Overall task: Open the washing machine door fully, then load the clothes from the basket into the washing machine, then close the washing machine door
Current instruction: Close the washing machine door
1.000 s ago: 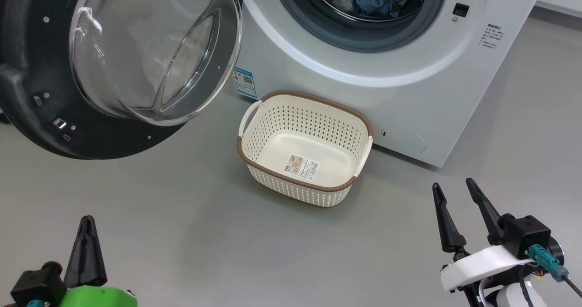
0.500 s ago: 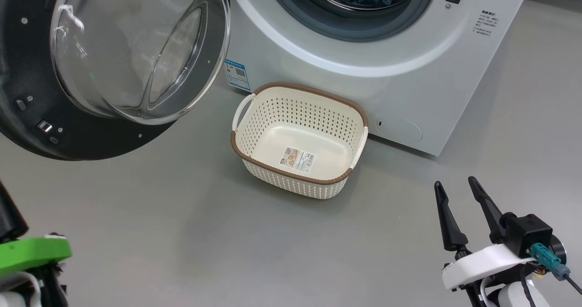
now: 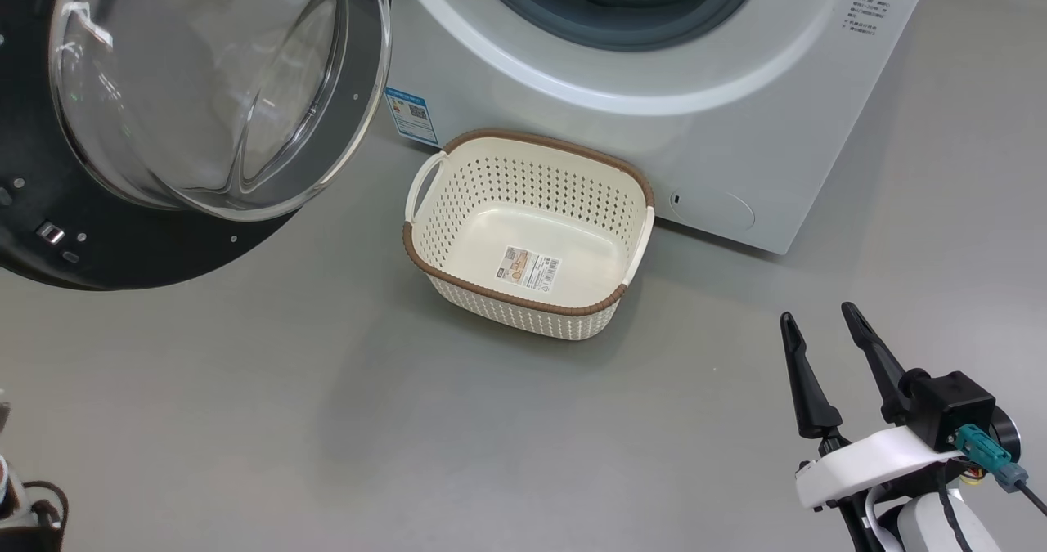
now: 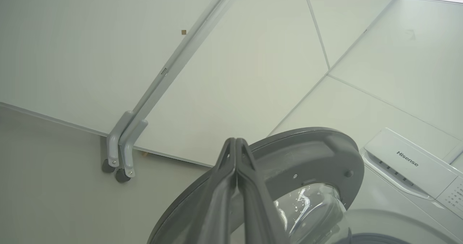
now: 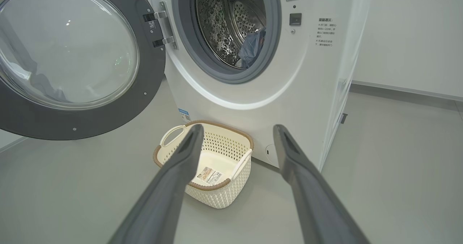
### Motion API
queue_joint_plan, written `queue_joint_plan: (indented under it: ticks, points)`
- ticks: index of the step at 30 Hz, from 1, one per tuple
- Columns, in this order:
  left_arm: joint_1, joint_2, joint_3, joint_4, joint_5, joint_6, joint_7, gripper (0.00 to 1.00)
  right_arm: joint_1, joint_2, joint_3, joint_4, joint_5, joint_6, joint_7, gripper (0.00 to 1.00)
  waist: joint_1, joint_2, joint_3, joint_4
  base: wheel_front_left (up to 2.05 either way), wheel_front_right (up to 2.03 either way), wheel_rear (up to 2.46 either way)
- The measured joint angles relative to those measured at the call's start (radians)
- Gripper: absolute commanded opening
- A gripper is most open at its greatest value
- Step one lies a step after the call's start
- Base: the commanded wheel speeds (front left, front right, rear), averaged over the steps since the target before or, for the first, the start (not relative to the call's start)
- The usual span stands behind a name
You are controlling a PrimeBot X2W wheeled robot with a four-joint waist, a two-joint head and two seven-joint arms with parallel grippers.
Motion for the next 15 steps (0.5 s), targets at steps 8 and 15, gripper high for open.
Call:
queue_joint_plan:
  ticks: [8,15]
  points:
    - [-0.100,0.061,0.098,0.103,-0.194,-0.001,0.106,0.00,-0.005,-0.017,0.007,0.000,-0.002,0.000,0.000,1.00,0.0000,0.0000,0.022,-0.021,0.00,0.00,0.00]
    - [-0.171,0.108,0.150,0.197,-0.338,-0.001,0.227,0.00,-0.019,-0.027,0.008,-0.005,-0.002,0.000,0.000,1.00,0.0000,0.0000,0.038,-0.039,0.00,0.00,0.00]
